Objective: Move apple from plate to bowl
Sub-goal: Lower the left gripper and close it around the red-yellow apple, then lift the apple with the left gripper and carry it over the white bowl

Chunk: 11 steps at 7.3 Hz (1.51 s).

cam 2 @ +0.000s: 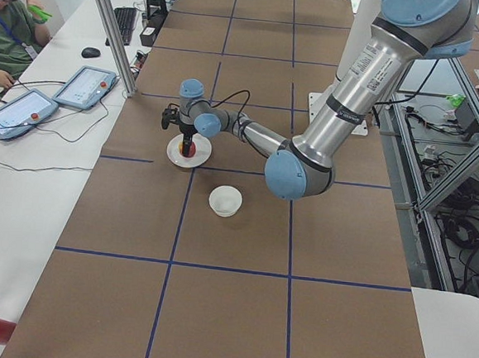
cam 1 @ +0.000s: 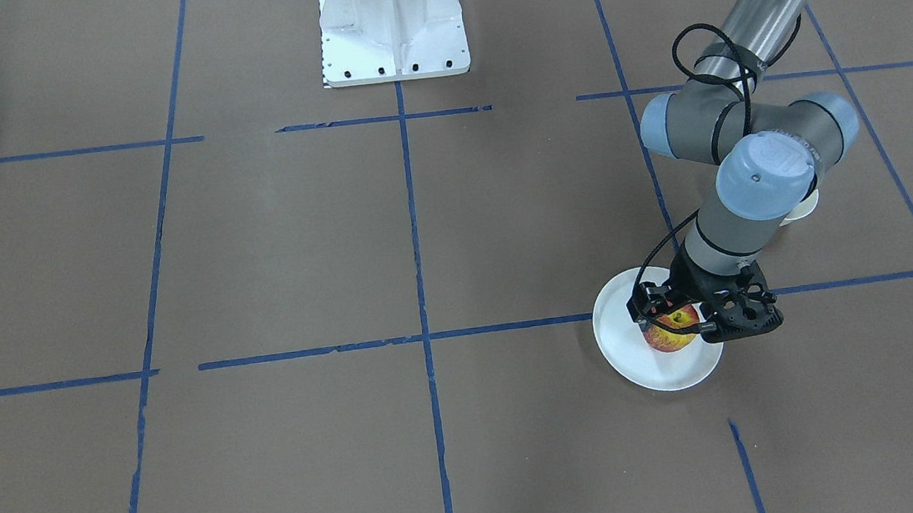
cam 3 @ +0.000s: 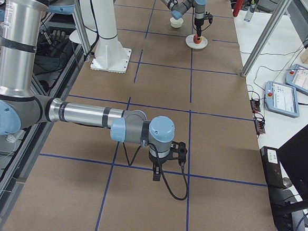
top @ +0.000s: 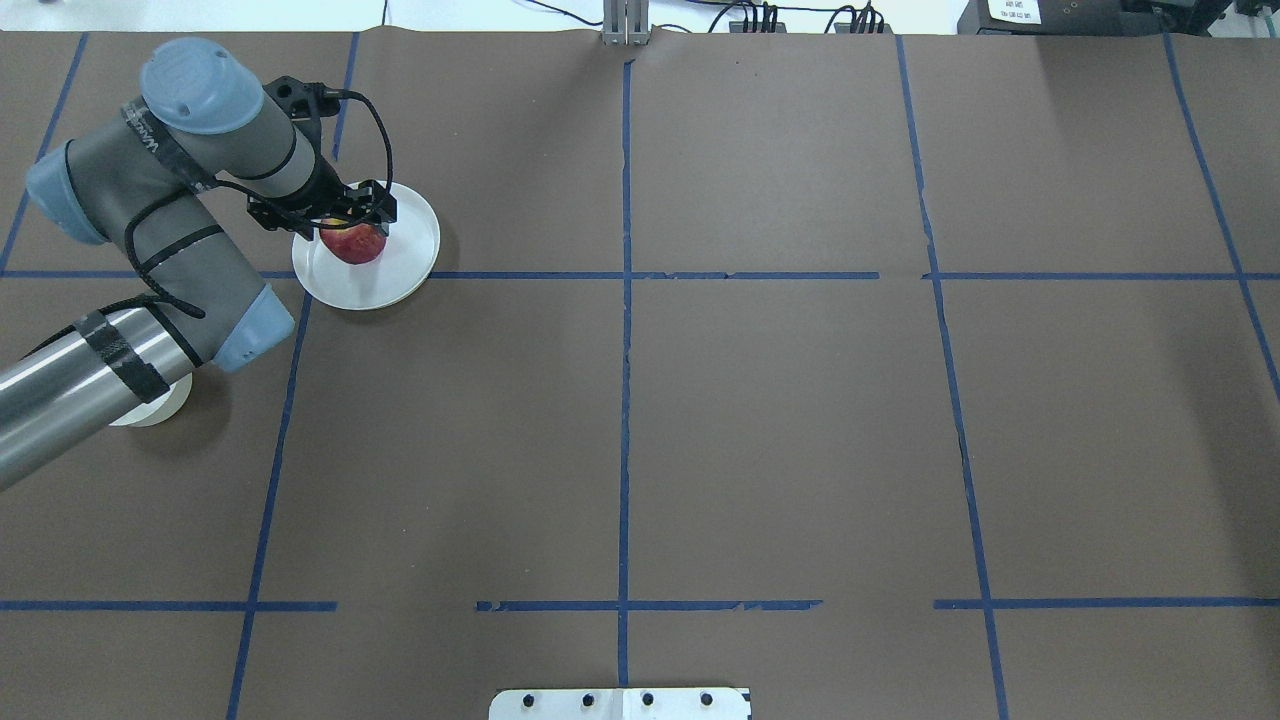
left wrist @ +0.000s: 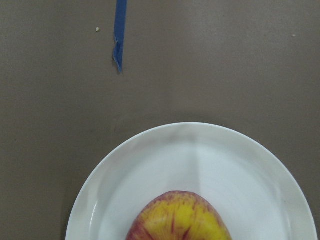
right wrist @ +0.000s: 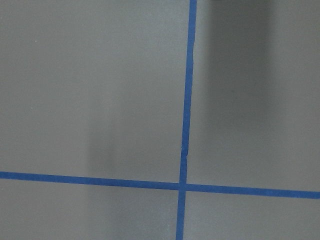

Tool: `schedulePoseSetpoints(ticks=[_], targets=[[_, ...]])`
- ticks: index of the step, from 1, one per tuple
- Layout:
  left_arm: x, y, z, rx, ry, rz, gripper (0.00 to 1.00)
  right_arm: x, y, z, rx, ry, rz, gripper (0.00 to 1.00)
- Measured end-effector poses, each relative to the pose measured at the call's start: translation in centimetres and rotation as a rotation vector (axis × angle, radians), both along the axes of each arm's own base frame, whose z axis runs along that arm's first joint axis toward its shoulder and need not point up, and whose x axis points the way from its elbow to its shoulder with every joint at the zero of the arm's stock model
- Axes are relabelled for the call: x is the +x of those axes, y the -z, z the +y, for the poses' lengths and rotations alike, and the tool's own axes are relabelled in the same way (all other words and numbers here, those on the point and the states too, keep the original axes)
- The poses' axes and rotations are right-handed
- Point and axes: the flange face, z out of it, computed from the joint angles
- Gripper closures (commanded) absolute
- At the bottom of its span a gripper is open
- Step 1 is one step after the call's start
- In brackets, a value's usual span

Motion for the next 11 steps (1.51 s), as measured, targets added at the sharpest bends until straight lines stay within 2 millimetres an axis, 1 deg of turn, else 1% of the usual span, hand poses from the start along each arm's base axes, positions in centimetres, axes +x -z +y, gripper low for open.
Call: schedulePoseSetpoints(ticks=[1,2,3,4,5,6,7,8,9,10,11], targets=[[0.6,-0.9,0.1,0.002,0.000,0.009,0.00,0.0,0.0,0.0,0.000,0.000,0.000,0.00],[0.9,-1.5,0.1,0.006,0.000,0.016,0.07,0.0,0.0,0.0,0.000,0.000,0.000,0.00],[1.0,-1.7,0.1,0.008,0.000,0.019,0.32,0.0,0.0,0.0,0.000,0.000,0.000,0.00],[1.1,-1.9,0.1,0.009,-0.002,0.019,0.54,0.0,0.0,0.0,0.001,0.000,0.000,0.00],[1.0,-1.9,0.1,0.012,-0.005,0.018,0.68,0.0,0.0,0.0,0.001,0.000,0.000,0.00],[0.8,-1.8,0.0,0.015,-0.006,0.022,0.69,0.0,0.0,0.0,0.001,0.000,0.000,0.00],[0.1,-1.4,-0.3,0.013,-0.004,0.033,0.70,0.0,0.0,0.0,0.001,0.000,0.000,0.00],[-1.6,-0.6,-0.8,0.007,-0.002,0.059,0.70,0.0,0.0,0.0,0.001,0.000,0.000,0.00],[-4.1,0.0,-1.2,0.001,-0.003,0.086,0.70,0.0,0.0,0.0,0.001,0.000,0.000,0.00],[-7.2,0.1,-0.8,0.011,-0.014,0.093,0.70,0.0,0.0,0.0,0.001,0.000,0.000,0.00],[-10.5,0.1,0.6,0.038,-0.037,0.076,0.70,0.0,0.0,0.0,0.001,0.000,0.000,0.00]])
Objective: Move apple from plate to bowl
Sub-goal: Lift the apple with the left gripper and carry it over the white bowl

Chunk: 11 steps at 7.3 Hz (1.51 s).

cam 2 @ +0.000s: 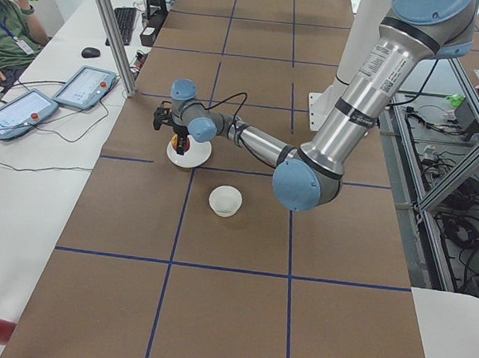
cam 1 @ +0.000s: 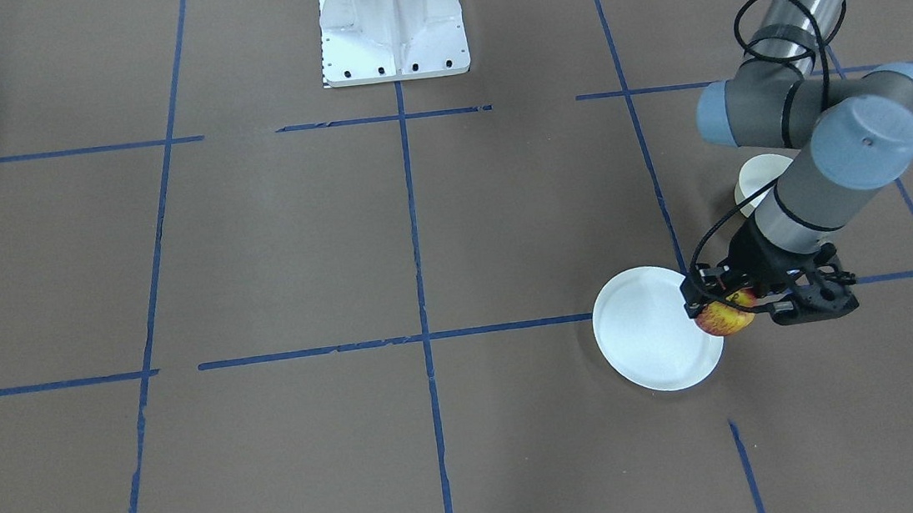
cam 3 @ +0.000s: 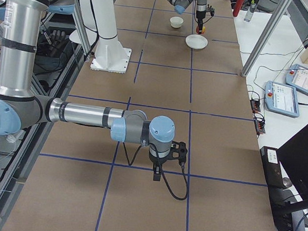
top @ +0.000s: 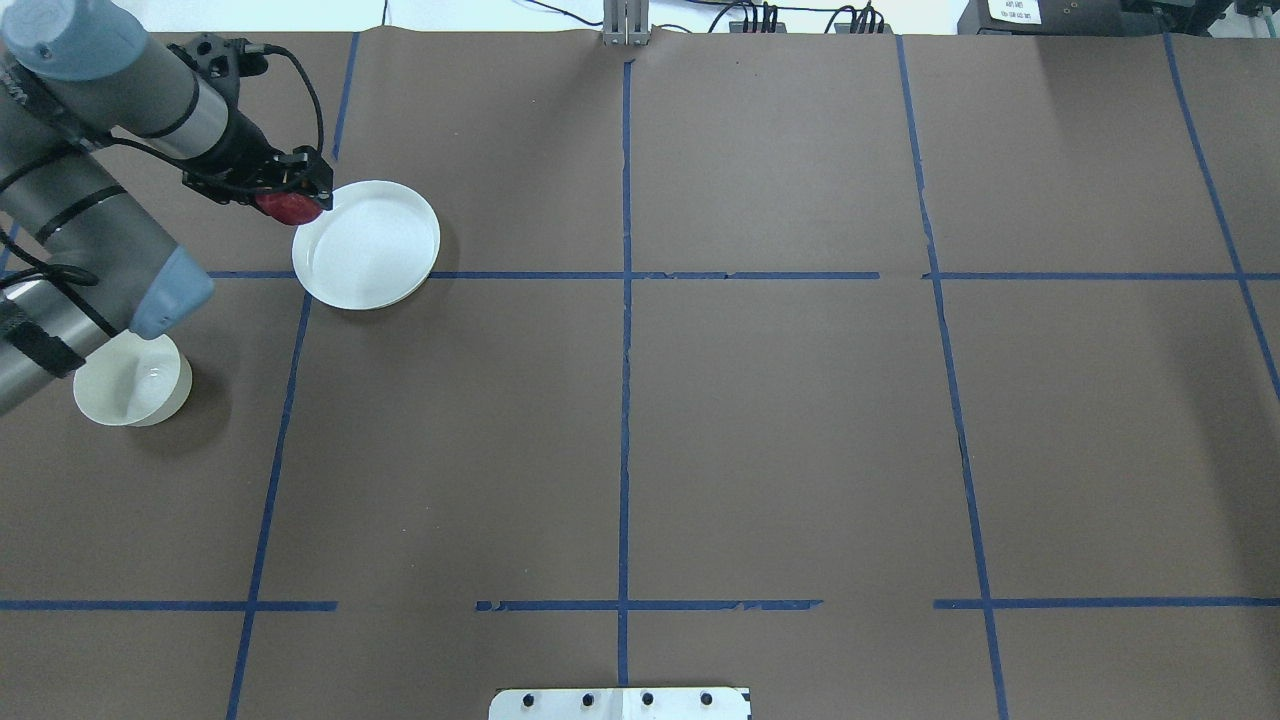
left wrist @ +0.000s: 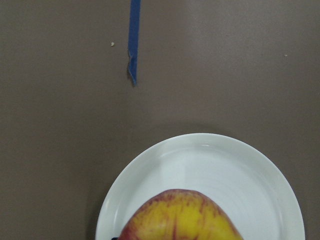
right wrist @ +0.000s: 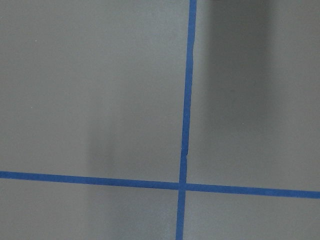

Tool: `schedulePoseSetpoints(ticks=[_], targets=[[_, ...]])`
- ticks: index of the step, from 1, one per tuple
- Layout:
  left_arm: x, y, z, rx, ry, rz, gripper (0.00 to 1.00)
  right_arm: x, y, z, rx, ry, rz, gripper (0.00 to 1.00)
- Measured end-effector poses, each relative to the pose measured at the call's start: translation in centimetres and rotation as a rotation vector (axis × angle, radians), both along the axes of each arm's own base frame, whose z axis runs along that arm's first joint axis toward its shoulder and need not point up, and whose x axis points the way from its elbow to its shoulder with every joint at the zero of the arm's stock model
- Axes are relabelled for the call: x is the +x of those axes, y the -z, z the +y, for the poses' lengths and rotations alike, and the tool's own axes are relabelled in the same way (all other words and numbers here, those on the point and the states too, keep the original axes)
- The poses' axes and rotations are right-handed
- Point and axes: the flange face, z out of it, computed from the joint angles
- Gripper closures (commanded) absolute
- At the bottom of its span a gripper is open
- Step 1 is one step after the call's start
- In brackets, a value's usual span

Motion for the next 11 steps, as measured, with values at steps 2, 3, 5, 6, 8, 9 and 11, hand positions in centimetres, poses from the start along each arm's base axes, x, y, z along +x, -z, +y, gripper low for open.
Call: schedulePoseSetpoints(ticks=[2,3,5,6,8,9,11], targets=[[-6.4,-1.9,5.4,0.048,-0.066,-0.064,0.70,0.0,0.0,0.0,0.000,0.000,0.000,0.00],[-8.8,-4.2,8.6,0.053,-0.092,-0.089,0.71,0.0,0.0,0.0,0.000,0.000,0.000,0.00],[-11.9,-9.7,13.7,0.046,-0.104,-0.105,0.71,0.0,0.0,0.0,0.000,0.000,0.000,0.00],[-12.5,-11.5,14.9,0.031,-0.077,-0.095,0.71,0.0,0.0,0.0,0.000,0.000,0.000,0.00],[-11.7,-14.0,15.6,-0.003,-0.015,-0.052,0.71,0.0,0.0,0.0,0.000,0.000,0.000,0.00],[-10.6,-15.1,15.9,-0.017,-0.004,-0.029,0.71,0.0,0.0,0.0,0.000,0.000,0.000,0.00],[-8.3,-15.9,16.8,-0.038,0.009,-0.014,0.70,0.0,0.0,0.0,0.000,0.000,0.000,0.00]])
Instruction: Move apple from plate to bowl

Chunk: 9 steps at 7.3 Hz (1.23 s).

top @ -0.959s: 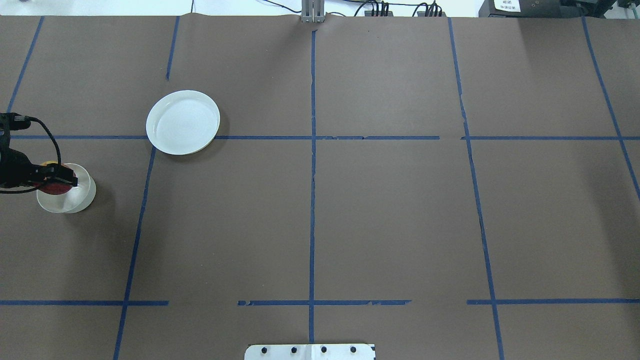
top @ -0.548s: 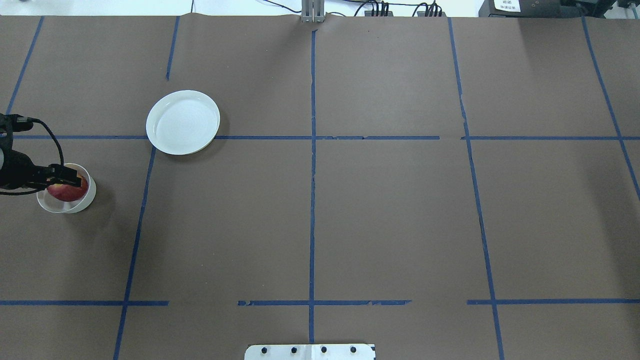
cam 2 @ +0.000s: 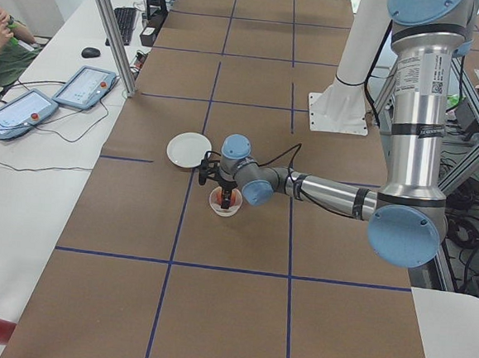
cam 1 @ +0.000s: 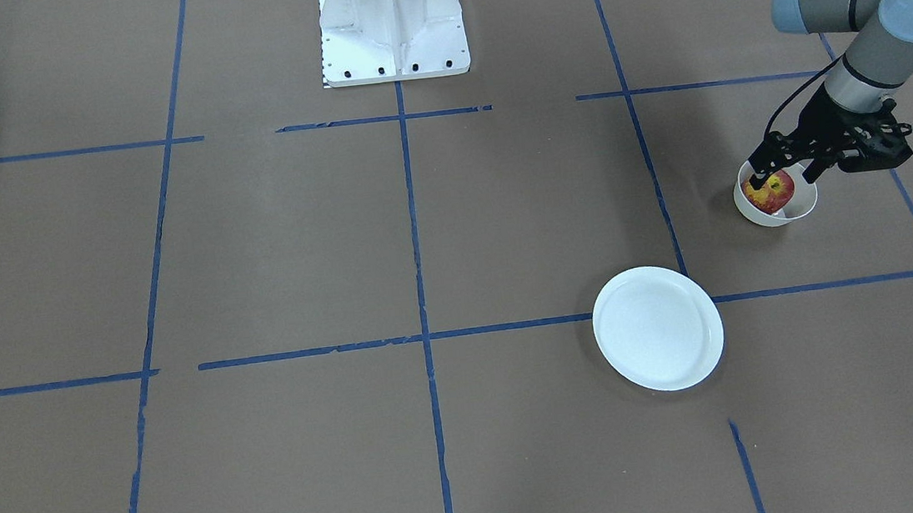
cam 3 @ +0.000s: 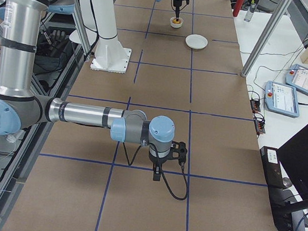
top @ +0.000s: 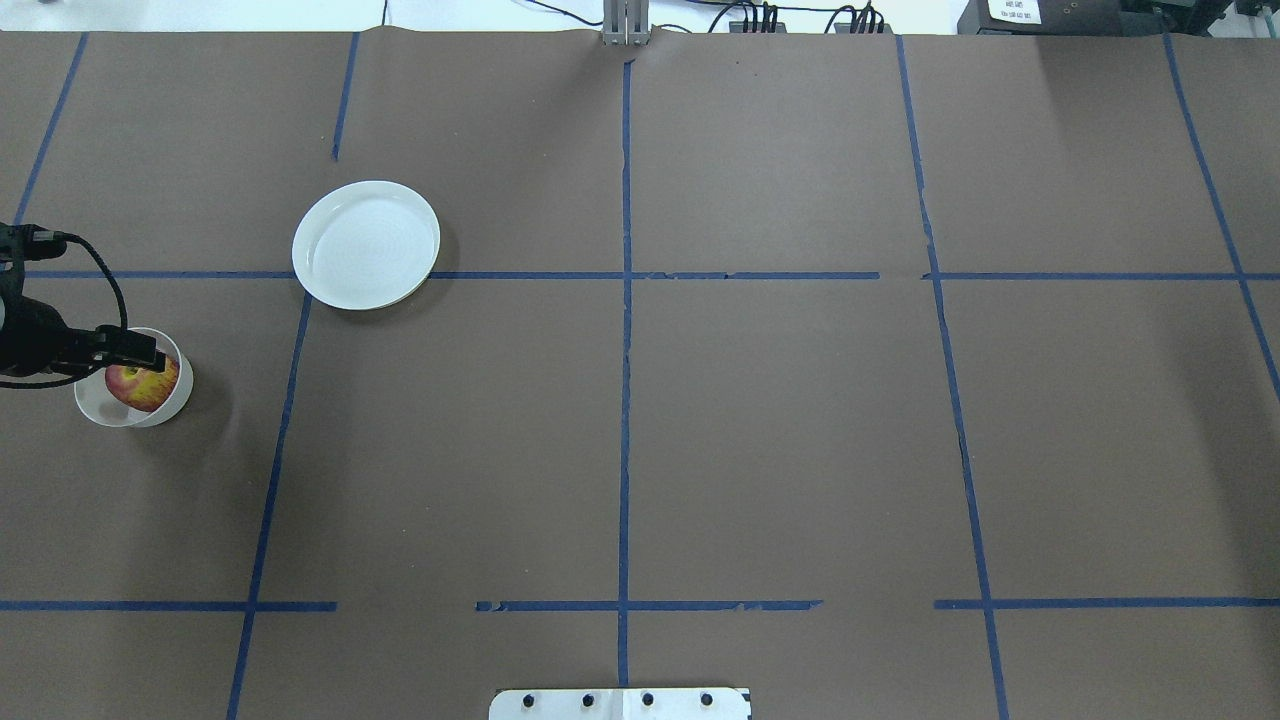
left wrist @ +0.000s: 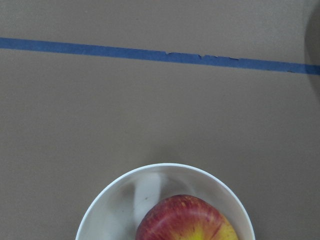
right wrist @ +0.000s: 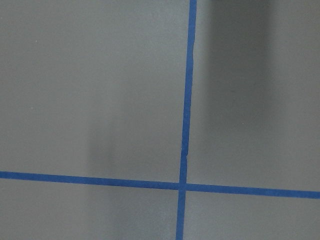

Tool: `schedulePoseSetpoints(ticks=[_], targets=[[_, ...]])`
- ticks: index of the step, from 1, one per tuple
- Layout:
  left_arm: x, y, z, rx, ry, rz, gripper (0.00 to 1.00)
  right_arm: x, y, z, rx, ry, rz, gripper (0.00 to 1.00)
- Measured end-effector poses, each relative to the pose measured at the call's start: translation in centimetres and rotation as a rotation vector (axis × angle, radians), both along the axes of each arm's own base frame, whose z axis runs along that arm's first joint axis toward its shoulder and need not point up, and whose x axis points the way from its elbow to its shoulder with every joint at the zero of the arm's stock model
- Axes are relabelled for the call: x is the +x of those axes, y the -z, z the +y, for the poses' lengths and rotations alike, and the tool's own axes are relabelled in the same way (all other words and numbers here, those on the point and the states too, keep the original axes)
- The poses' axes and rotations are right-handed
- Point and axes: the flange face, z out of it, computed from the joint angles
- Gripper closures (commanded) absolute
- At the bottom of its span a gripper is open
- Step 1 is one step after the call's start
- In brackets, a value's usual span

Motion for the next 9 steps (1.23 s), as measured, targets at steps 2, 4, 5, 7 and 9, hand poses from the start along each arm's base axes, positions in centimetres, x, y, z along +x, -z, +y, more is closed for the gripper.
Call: schedulePoseSetpoints(ticks=[2,4,5,7,9], targets=[[-2.9,0.9,-0.7,0.063,-0.065,0.024,0.00,0.0,0.0,0.0,0.000,0.000,0.000,0.00],[-10.0,-0.4,-3.2,0.142,-0.109,-0.077,0.00,0.0,0.0,0.0,0.000,0.000,0.000,0.00],[-13.8,-1.2,-4.0,0.161,-0.145,-0.138,0.00,0.0,0.0,0.0,-0.001,0.000,0.000,0.00],[-20.7,-1.3,-5.4,0.166,-0.222,-0.217,0.00,0.0,0.0,0.0,-0.001,0.000,0.000,0.00],[-28.0,-1.7,-5.9,0.145,-0.270,-0.246,0.00,0.0,0.0,0.0,-0.001,0.000,0.000,0.00]])
